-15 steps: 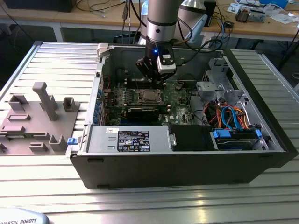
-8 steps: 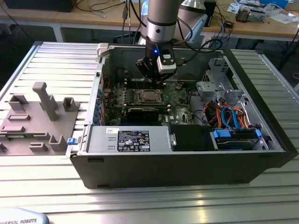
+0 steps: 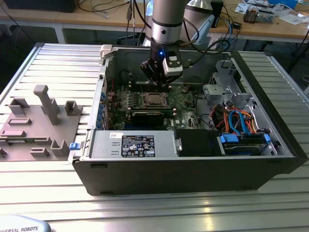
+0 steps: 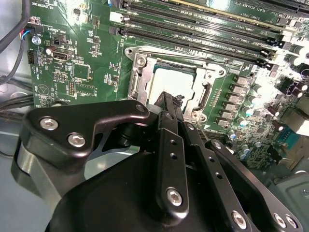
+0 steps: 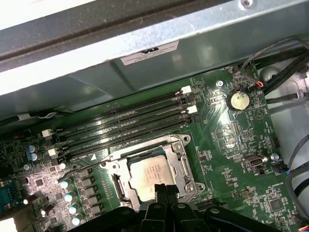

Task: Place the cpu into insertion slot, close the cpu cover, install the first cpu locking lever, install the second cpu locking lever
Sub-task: 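Install the first cpu locking lever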

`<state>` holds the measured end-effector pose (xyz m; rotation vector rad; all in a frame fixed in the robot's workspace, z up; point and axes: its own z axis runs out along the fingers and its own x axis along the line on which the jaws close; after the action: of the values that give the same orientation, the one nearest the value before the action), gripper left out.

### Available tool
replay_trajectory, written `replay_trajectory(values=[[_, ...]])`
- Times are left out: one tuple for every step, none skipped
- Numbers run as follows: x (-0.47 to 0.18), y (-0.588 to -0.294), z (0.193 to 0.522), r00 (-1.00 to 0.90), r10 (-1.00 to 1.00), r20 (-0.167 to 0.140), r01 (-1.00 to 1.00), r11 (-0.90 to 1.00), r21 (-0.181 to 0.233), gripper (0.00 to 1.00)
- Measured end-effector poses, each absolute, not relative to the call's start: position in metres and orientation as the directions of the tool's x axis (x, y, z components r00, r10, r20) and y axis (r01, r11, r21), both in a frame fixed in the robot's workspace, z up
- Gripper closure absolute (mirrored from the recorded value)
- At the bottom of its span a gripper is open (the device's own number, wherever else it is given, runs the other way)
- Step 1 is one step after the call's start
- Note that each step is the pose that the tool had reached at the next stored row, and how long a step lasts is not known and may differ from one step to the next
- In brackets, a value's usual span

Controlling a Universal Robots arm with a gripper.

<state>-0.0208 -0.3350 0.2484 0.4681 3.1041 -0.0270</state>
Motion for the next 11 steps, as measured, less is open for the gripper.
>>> replay_trajectory(values=[[-0.0208, -0.3350, 0.2484, -0.956, 0.293, -0.005, 0.293, 0.956, -0.017, 0.89], [-0.0208, -0.3350, 0.2484, -0.957, 0.291, -0.005, 0.291, 0.957, -0.017, 0.89], [-0.0208, -0.3350, 0.2484, -0.957, 0.289, -0.005, 0.289, 0.957, -0.017, 0.89], [-0.0208, -0.3350, 0.2484, -0.958, 0.287, -0.005, 0.287, 0.958, -0.017, 0.89], [-0.0208, -0.3350, 0.2484, -0.959, 0.285, -0.005, 0.285, 0.958, -0.017, 0.89], [-0.0208, -0.3350, 0.2484, -0.959, 0.283, -0.005, 0.283, 0.959, -0.017, 0.89], [-0.0208, -0.3350, 0.2484, -0.960, 0.279, -0.005, 0.279, 0.960, -0.017, 0.89], [-0.0208, -0.3350, 0.2484, -0.961, 0.278, -0.005, 0.278, 0.961, -0.017, 0.89], [-0.0208, -0.3350, 0.2484, -0.961, 0.276, -0.005, 0.276, 0.961, -0.017, 0.89], [-0.0208, -0.3350, 0.2484, -0.962, 0.273, -0.005, 0.273, 0.962, -0.017, 0.89], [-0.0208, -0.3350, 0.2484, -0.963, 0.271, -0.005, 0.271, 0.962, -0.017, 0.89]])
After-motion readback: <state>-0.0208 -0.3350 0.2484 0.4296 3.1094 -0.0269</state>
